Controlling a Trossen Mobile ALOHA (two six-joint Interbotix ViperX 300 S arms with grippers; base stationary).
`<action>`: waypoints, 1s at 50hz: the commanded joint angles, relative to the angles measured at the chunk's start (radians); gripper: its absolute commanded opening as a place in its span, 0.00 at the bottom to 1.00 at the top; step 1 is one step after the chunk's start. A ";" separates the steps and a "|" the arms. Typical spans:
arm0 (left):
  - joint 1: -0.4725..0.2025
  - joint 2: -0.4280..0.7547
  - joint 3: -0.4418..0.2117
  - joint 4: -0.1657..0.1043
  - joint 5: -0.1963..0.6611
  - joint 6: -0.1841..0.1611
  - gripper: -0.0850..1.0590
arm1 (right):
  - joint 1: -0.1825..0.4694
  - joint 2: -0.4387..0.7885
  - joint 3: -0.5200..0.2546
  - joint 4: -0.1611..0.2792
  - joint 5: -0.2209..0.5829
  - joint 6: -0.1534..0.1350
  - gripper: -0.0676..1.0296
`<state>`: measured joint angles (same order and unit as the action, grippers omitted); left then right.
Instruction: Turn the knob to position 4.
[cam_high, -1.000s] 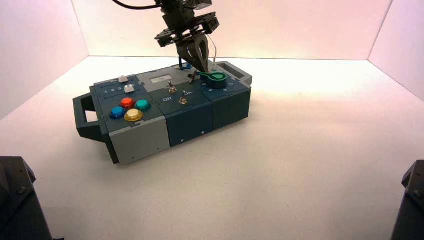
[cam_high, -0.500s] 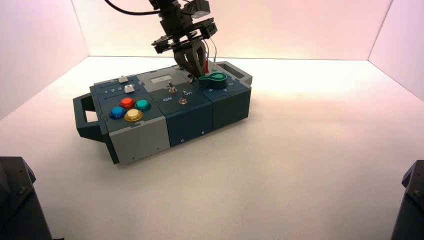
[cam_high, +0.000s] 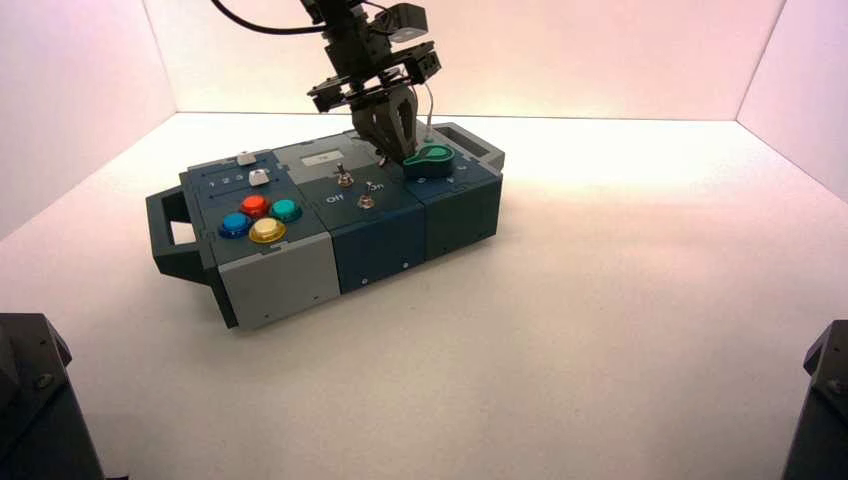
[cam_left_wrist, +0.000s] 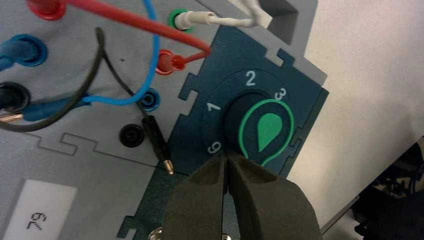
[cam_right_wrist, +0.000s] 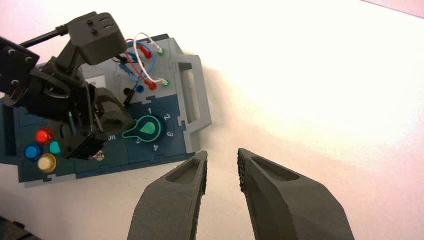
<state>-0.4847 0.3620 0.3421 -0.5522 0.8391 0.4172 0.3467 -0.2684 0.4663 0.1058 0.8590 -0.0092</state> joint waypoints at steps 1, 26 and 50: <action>-0.015 -0.052 -0.009 -0.008 0.005 -0.002 0.05 | -0.006 -0.021 -0.040 0.000 0.008 0.006 0.38; -0.034 -0.101 0.032 -0.008 0.032 0.000 0.05 | -0.006 -0.025 -0.041 0.002 0.011 0.032 0.38; -0.041 -0.104 0.071 -0.008 0.025 0.012 0.05 | -0.006 -0.034 -0.040 0.003 0.012 0.040 0.38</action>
<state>-0.5216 0.3007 0.4234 -0.5568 0.8682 0.4234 0.3451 -0.2777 0.4587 0.1058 0.8744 0.0215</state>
